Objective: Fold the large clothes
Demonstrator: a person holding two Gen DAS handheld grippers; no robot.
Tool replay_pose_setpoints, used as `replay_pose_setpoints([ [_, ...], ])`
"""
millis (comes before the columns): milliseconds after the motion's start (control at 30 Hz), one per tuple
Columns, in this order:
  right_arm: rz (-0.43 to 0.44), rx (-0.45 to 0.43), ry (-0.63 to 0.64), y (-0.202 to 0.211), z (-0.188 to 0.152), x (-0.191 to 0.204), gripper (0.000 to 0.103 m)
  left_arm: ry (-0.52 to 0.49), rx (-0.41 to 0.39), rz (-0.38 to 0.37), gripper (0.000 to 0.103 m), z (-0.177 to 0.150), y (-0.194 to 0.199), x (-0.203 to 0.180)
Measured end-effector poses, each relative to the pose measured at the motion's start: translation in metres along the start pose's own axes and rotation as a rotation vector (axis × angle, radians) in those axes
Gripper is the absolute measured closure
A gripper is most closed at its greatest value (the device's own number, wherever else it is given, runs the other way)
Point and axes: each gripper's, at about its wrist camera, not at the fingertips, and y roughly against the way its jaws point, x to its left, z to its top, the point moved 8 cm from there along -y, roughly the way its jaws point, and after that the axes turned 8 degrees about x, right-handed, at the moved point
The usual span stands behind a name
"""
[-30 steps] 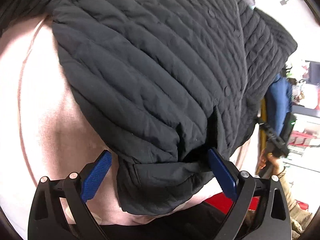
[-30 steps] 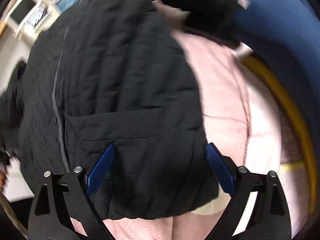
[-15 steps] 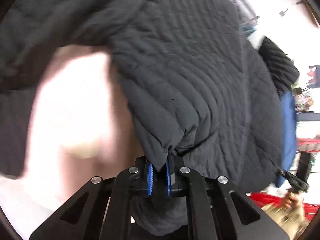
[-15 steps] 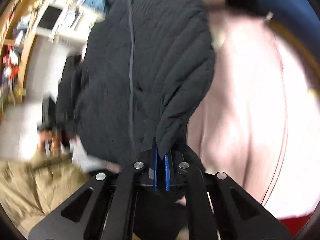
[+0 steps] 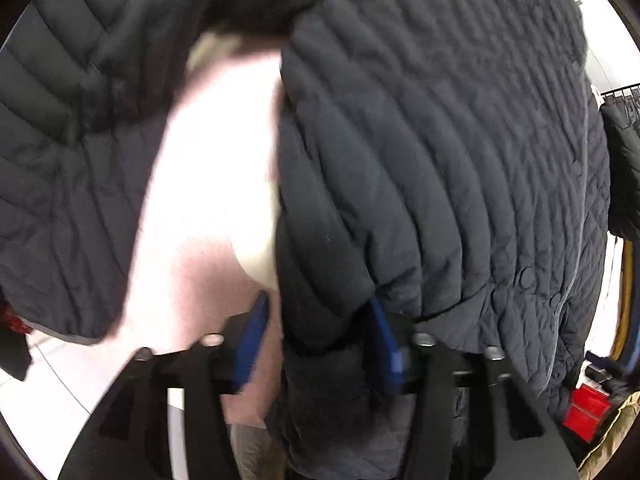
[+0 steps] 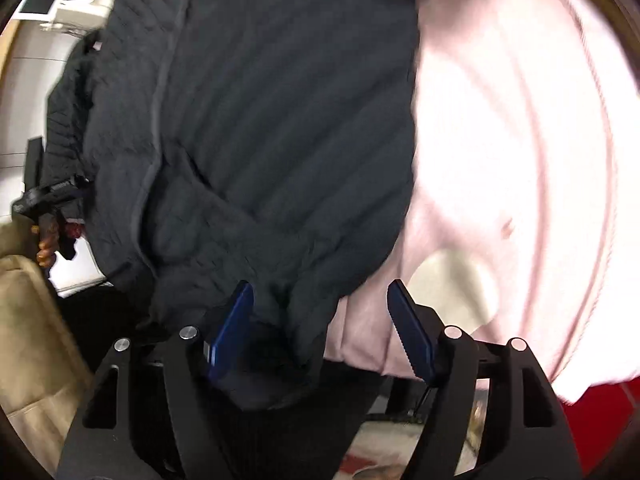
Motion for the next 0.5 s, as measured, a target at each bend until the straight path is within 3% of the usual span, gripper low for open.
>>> replay_pose_setpoints([
  [100, 0.002, -0.097, -0.043, 0.038, 0.018, -0.020, 0.031, 0.017, -0.089, -0.003, 0.032, 0.009, 0.024, 0.000],
  [233, 0.038, -0.192, -0.144, 0.084, 0.038, -0.048, 0.030, 0.025, -0.186, 0.011, 0.027, 0.028, 0.058, -0.017],
  [433, 0.030, -0.294, -0.198, 0.120, 0.100, -0.046, 0.030, -0.039, -0.227, -0.013, 0.023, 0.052, 0.072, -0.086],
  [500, 0.044, -0.337, -0.212, 0.133, 0.116, -0.046, 0.030, -0.049, -0.225, -0.030, 0.023, 0.061, 0.069, -0.082],
])
